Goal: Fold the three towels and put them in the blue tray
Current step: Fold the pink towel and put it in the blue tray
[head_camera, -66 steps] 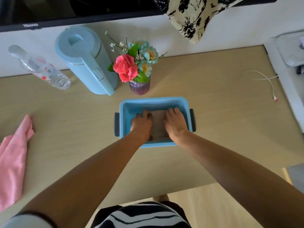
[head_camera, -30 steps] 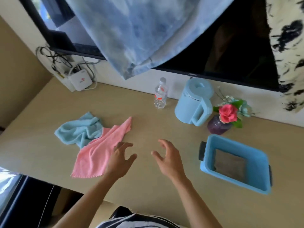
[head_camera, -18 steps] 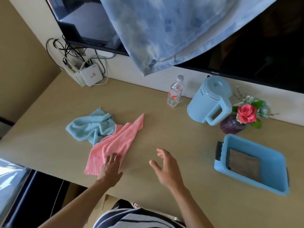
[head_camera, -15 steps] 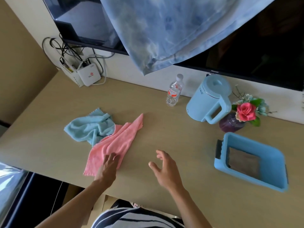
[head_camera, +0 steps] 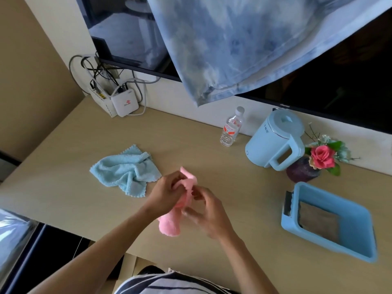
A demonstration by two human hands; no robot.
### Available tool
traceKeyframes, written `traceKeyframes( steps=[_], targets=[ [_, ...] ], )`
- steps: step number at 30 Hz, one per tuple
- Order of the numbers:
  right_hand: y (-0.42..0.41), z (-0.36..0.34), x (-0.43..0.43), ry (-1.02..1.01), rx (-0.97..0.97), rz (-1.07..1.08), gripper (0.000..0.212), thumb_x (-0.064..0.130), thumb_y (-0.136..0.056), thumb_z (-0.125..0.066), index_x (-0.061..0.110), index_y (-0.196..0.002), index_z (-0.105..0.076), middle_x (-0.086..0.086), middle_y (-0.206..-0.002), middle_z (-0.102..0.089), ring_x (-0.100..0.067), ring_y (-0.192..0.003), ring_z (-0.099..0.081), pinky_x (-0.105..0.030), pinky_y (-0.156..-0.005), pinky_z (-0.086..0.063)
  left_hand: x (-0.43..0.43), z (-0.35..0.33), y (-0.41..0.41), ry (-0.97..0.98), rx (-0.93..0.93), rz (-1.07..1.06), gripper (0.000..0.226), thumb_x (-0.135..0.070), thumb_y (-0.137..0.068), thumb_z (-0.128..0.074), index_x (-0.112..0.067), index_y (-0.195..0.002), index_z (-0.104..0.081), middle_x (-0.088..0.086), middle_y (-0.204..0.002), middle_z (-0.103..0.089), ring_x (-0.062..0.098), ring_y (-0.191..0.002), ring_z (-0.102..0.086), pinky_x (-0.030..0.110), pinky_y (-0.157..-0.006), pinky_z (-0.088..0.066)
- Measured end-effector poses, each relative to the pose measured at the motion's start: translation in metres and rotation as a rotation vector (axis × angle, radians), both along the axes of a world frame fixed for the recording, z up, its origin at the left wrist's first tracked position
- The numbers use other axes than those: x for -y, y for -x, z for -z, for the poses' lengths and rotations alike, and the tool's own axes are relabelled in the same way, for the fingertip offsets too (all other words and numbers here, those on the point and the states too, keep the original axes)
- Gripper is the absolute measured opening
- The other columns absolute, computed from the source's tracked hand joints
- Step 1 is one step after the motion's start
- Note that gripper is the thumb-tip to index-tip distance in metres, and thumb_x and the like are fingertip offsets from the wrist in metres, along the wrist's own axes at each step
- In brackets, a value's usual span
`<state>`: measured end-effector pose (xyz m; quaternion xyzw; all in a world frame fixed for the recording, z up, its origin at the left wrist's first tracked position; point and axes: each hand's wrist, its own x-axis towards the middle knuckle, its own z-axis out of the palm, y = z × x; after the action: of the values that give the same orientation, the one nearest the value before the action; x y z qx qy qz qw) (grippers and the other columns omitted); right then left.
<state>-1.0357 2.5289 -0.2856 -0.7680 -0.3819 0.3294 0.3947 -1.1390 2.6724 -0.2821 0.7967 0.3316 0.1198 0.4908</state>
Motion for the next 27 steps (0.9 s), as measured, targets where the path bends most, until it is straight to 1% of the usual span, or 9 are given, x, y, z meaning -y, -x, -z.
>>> traceKeyframes(
  steps=[4,7,9,12,14,16,19,23,27],
  targets=[
    [0.0,-0.03,-0.012,-0.135,-0.048,0.118,0.025,0.032,-0.077,-0.077,0.034,-0.1,-0.068,0.012,-0.091,-0.073,-0.004,-0.087,-0.068,-0.025,-0.076,-0.054,0.004,-0.036,-0.014,0.028,0.066,0.048,0.003,-0.023,-0.077,-0.061,-0.025,-0.078,-0.062,-0.006,-0.062,-0.064,0.009,-0.055,-0.054,0.027,-0.053,-0.043],
    [-0.012,-0.04,-0.011,-0.162,-0.002,0.159,0.008,0.012,-0.08,-0.068,0.02,-0.08,-0.065,-0.001,-0.068,-0.063,-0.007,-0.061,-0.055,-0.032,-0.059,-0.045,0.003,-0.053,-0.021,-0.018,0.077,0.073,0.009,-0.02,-0.074,-0.07,-0.024,-0.075,-0.063,-0.003,-0.061,-0.062,0.009,-0.053,-0.048,0.024,-0.052,-0.037],
    [-0.026,-0.045,-0.005,-0.171,0.061,0.183,0.008,0.007,-0.078,-0.062,0.013,-0.073,-0.059,-0.007,-0.064,-0.058,-0.011,-0.059,-0.047,-0.031,-0.055,-0.039,-0.002,-0.063,-0.022,-0.119,0.083,0.089,0.012,-0.015,-0.073,-0.075,-0.021,-0.075,-0.065,-0.001,-0.064,-0.066,0.014,-0.055,-0.053,0.023,-0.053,-0.037],
    [-0.05,-0.059,0.007,-0.197,0.13,0.229,0.016,-0.001,-0.081,-0.063,0.014,-0.082,-0.068,0.001,-0.074,-0.07,-0.012,-0.069,-0.063,-0.021,-0.061,-0.047,-0.018,-0.07,-0.019,-0.283,0.057,0.156,0.016,-0.012,-0.075,-0.078,-0.022,-0.076,-0.066,-0.009,-0.066,-0.067,0.008,-0.057,-0.058,0.016,-0.055,-0.04],
    [-0.066,-0.07,0.014,-0.204,0.186,0.249,0.017,-0.002,-0.084,-0.064,0.014,-0.085,-0.07,0.005,-0.078,-0.073,-0.009,-0.073,-0.067,-0.02,-0.064,-0.051,-0.031,-0.069,-0.016,-0.387,-0.022,0.191,0.019,-0.009,-0.076,-0.075,-0.025,-0.079,-0.065,-0.014,-0.07,-0.067,0.007,-0.061,-0.06,0.021,-0.059,-0.045],
    [-0.081,-0.077,0.021,-0.185,0.251,0.272,0.011,0.004,-0.087,-0.067,0.014,-0.086,-0.071,0.007,-0.078,-0.072,-0.008,-0.074,-0.066,-0.021,-0.065,-0.052,-0.044,-0.062,-0.014,-0.479,-0.109,0.195,0.022,-0.004,-0.075,-0.068,-0.024,-0.085,-0.067,-0.009,-0.077,-0.071,0.014,-0.068,-0.065,0.031,-0.064,-0.053],
    [-0.104,-0.083,0.027,-0.168,0.341,0.291,0.008,0.009,-0.09,-0.068,0.016,-0.087,-0.071,0.01,-0.078,-0.072,-0.007,-0.073,-0.066,-0.021,-0.064,-0.052,-0.065,-0.056,-0.014,-0.544,-0.169,0.161,0.026,-0.001,-0.077,-0.062,-0.021,-0.091,-0.071,0.001,-0.084,-0.075,0.026,-0.077,-0.069,0.038,-0.068,-0.056],
    [-0.128,-0.086,0.029,-0.146,0.414,0.299,0.008,0.01,-0.091,-0.067,0.015,-0.091,-0.073,0.008,-0.083,-0.072,-0.003,-0.078,-0.066,-0.015,-0.067,-0.047,-0.085,-0.059,-0.022,-0.6,-0.096,0.114,0.019,-0.003,-0.086,-0.064,-0.015,-0.098,-0.073,0.004,-0.095,-0.077,0.026,-0.085,-0.072,0.041,-0.077,-0.058],
    [-0.136,-0.091,0.038,-0.201,0.469,0.322,0.011,0.005,-0.092,-0.066,0.012,-0.095,-0.074,0.009,-0.083,-0.07,0.012,-0.078,-0.063,-0.006,-0.067,-0.044,-0.09,-0.07,-0.028,-0.648,0.07,0.046,0.024,0.005,-0.082,-0.063,-0.011,-0.097,-0.073,0.005,-0.093,-0.075,0.026,-0.083,-0.069,0.04,-0.075,-0.056]
  ],
)
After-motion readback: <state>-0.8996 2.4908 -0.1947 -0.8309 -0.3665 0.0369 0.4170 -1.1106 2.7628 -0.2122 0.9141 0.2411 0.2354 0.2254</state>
